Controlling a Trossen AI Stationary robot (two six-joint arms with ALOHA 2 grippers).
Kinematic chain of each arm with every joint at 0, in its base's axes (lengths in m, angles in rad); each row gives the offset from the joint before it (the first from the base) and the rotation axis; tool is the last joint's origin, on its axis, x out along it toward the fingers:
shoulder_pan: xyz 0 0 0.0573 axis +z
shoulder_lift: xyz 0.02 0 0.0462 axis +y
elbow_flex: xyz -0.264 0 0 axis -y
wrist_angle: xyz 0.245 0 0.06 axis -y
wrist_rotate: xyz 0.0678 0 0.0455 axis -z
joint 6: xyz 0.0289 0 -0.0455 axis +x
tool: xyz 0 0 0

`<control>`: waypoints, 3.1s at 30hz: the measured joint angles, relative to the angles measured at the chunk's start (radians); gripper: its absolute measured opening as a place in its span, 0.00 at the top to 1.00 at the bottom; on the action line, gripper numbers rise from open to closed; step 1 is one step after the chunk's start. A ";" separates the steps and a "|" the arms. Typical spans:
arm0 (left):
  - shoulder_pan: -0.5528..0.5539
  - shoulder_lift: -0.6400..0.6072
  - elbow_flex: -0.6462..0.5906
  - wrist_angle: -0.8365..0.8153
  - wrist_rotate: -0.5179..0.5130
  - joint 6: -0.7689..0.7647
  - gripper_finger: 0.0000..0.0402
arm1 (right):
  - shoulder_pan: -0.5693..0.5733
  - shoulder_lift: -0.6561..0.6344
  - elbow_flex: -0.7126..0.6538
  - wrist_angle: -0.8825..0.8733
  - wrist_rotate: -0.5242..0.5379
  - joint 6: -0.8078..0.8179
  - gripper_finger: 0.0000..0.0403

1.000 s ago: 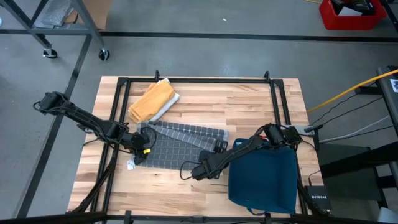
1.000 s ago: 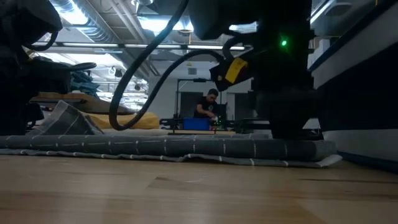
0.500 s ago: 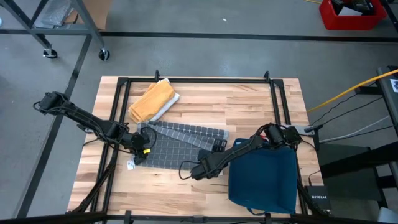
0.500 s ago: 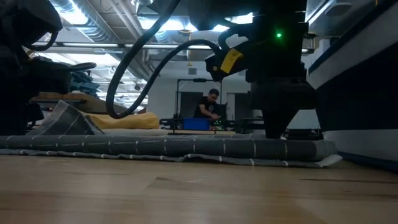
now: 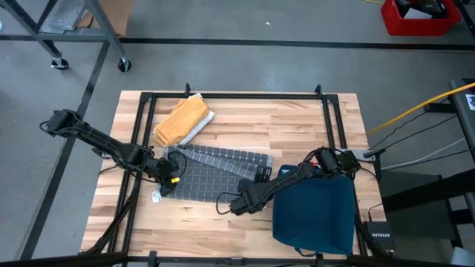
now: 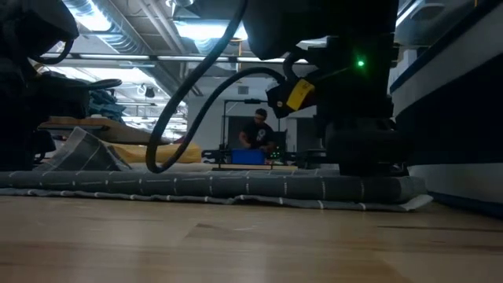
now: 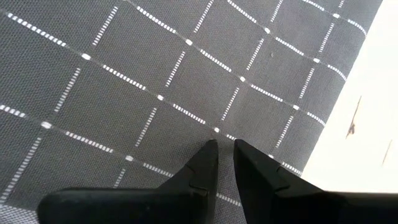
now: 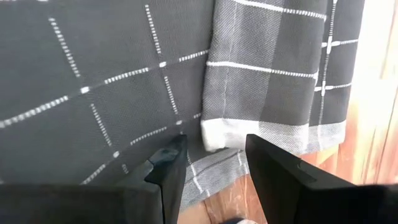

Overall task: Fold towel
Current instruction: Fold the gray towel

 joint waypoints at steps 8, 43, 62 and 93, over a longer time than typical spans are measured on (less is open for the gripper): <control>0.000 0.000 0.000 0.000 0.000 0.000 0.89 | -0.001 -0.001 -0.008 0.013 0.030 0.000 0.58; 0.000 0.000 0.000 -0.001 0.000 0.000 0.89 | -0.001 0.000 0.064 -0.077 0.071 0.188 0.98; 0.000 0.000 -0.001 -0.001 0.000 -0.034 0.89 | -0.211 0.000 -0.001 -0.195 0.256 0.339 0.99; 0.000 0.000 -0.002 0.101 -0.066 -0.013 0.90 | -0.325 -0.004 0.006 -0.139 0.013 0.238 0.58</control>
